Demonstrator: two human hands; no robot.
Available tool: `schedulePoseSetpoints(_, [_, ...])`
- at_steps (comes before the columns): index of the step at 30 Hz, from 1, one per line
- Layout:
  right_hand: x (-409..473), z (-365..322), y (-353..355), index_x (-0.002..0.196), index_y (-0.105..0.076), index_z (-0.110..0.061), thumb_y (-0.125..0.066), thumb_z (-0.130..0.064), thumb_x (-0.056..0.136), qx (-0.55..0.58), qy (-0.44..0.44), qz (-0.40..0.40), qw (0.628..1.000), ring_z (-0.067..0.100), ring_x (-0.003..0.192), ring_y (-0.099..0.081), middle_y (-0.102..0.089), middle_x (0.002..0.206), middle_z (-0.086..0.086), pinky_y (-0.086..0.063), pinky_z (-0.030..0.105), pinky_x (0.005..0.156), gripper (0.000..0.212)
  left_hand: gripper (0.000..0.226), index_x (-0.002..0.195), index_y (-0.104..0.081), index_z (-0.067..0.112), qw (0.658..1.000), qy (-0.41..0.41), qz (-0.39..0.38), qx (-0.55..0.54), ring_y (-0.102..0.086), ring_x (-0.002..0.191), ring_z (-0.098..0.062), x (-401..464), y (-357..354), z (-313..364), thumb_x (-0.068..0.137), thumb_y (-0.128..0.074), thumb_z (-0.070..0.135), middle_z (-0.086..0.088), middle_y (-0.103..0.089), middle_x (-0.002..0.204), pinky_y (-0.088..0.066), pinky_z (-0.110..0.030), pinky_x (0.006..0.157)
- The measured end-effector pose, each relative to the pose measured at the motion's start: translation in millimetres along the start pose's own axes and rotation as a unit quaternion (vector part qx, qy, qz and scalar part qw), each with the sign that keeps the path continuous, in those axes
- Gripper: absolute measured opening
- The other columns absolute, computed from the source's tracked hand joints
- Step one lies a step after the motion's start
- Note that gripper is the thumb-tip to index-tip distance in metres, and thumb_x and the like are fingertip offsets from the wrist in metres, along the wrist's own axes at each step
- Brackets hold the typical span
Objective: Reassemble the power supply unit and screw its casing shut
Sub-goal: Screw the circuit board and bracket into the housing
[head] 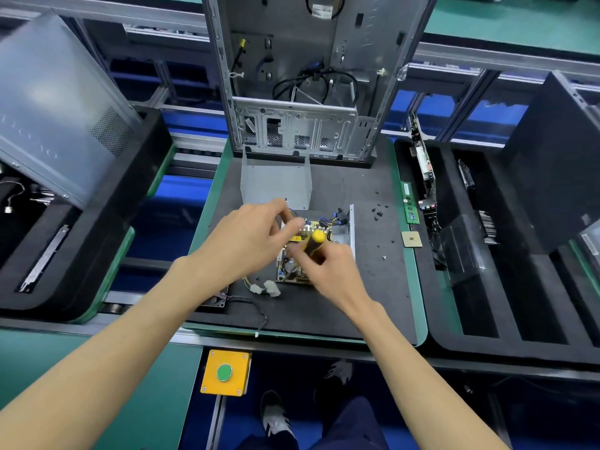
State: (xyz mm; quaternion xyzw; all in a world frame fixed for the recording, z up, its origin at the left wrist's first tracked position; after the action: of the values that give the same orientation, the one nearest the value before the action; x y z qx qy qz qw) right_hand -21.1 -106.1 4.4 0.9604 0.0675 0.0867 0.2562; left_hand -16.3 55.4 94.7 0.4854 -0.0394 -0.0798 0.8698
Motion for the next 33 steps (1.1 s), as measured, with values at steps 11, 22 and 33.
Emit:
schedulePoseSetpoints(11, [25, 41, 79, 0.072, -0.034, -0.019, -0.061, -0.041, 0.099, -0.010, -0.207, 0.089, 0.974, 0.020, 0.062, -0.043, -0.042, 0.071, -0.003, -0.032, 0.032, 0.059, 0.044, 0.053, 0.125, -0.056, 0.017, 0.973, 0.191, -0.131, -0.006, -0.064, 0.109, -0.029, 36, -81, -58, 0.089, -0.064, 0.057, -0.004, -0.070, 0.108, -0.051, -0.039, 0.086])
schedulePoseSetpoints(22, [38, 59, 70, 0.085, -0.046, -0.016, -0.072, -0.030, 0.085, -0.085, -0.267, -0.024, 0.960, 0.027, 0.078, -0.067, -0.068, 0.086, 0.008, -0.050, 0.037, 0.065, 0.030, 0.011, 0.098, -0.073, 0.012, 0.969, 0.168, -0.172, -0.060, -0.070, 0.096, -0.027, 44, -72, -50, 0.089, -0.069, 0.018, -0.008, -0.076, 0.096, -0.054, -0.037, 0.090])
schedulePoseSetpoints(33, [2, 48, 75, 0.078, -0.038, -0.022, -0.067, -0.036, 0.084, -0.160, -0.243, -0.079, 0.953, 0.025, 0.067, -0.067, -0.062, 0.073, 0.002, -0.042, 0.032, 0.051, 0.032, 0.017, 0.099, -0.074, 0.009, 0.965, 0.077, -0.249, -0.020, -0.072, 0.102, -0.021, 69, -66, -45, 0.086, -0.066, 0.003, -0.002, -0.078, 0.103, -0.053, -0.038, 0.096])
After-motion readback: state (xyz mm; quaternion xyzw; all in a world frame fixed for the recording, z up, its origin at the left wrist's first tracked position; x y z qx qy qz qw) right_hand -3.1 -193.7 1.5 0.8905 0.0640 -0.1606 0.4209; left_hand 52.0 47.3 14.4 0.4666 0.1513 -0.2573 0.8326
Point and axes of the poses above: each hand's wrist, its own x-axis towards the middle knuckle, its own y-axis out of the back of the hand, z = x × y, the point moved 3 cm from there along x, towards the middle knuckle
